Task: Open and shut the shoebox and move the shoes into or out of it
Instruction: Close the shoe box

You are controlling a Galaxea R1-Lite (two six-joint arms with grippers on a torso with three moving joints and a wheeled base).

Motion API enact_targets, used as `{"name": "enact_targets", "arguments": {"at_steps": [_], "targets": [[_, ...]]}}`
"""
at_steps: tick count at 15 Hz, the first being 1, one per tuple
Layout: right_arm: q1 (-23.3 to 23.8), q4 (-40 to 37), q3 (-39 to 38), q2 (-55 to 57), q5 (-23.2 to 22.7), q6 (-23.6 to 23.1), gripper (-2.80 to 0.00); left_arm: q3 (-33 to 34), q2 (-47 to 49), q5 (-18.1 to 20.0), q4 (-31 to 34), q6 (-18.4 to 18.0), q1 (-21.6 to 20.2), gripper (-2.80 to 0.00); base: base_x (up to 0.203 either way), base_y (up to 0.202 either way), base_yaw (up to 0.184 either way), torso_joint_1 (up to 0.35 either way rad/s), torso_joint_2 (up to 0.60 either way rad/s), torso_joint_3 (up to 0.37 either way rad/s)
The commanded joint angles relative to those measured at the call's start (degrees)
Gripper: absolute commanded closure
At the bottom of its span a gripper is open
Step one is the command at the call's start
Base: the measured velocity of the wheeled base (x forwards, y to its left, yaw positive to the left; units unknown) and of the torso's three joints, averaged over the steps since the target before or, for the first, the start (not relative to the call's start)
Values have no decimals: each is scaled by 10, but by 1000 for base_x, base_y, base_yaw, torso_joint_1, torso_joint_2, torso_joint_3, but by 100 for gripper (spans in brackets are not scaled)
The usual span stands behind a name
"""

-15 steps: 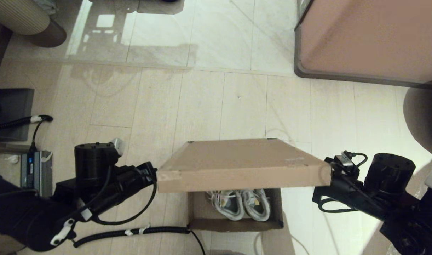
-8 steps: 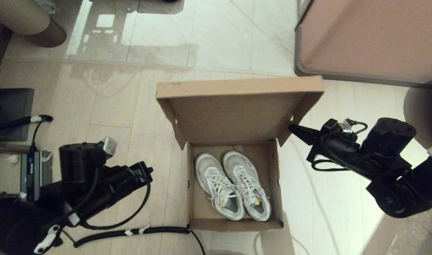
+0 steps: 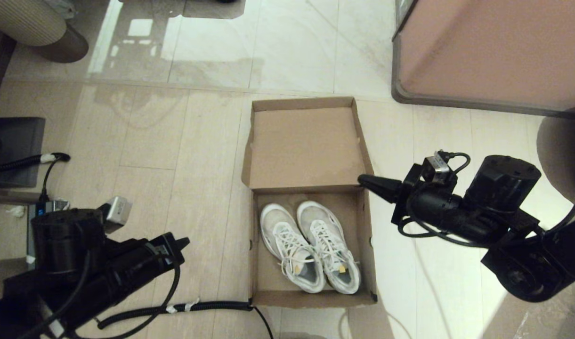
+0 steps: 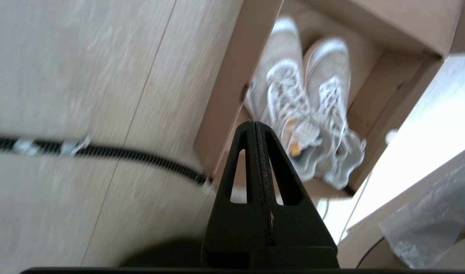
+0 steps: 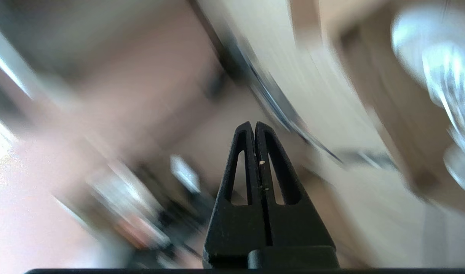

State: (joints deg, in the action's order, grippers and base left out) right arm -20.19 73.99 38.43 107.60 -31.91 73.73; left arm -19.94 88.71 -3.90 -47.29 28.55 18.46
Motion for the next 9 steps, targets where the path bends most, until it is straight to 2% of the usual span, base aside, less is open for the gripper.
{"name": "enact_targets", "arguments": {"at_steps": [1,2,3,4,6,7,9], "targets": [[-99,-50,-46,-38,15,-224,0,43,-50,-1,-3,1,-6,0,0,0,0,0,0,0],[-129,-92,-52,-41,51,-290,0,65,-65,-1,-3,0,-13,0,0,0,0,0,0,0],[-146,-151,-53,-43,109,-344,0,84,-79,-1,-3,0,-19,0,0,0,0,0,0,0],[-153,-208,-50,-44,144,-381,0,88,-87,-1,-3,0,-24,0,0,0,0,0,0,0],[-157,-305,-35,-45,200,-437,0,89,-88,-1,-3,0,-35,0,0,0,0,0,0,0],[-157,-349,-20,-42,248,-471,0,89,-88,-1,-3,0,-35,0,0,0,0,0,0,0],[-158,-383,-7,-8,305,-519,0,87,-87,-1,-3,0,-35,0,0,0,0,0,0,0]]}}
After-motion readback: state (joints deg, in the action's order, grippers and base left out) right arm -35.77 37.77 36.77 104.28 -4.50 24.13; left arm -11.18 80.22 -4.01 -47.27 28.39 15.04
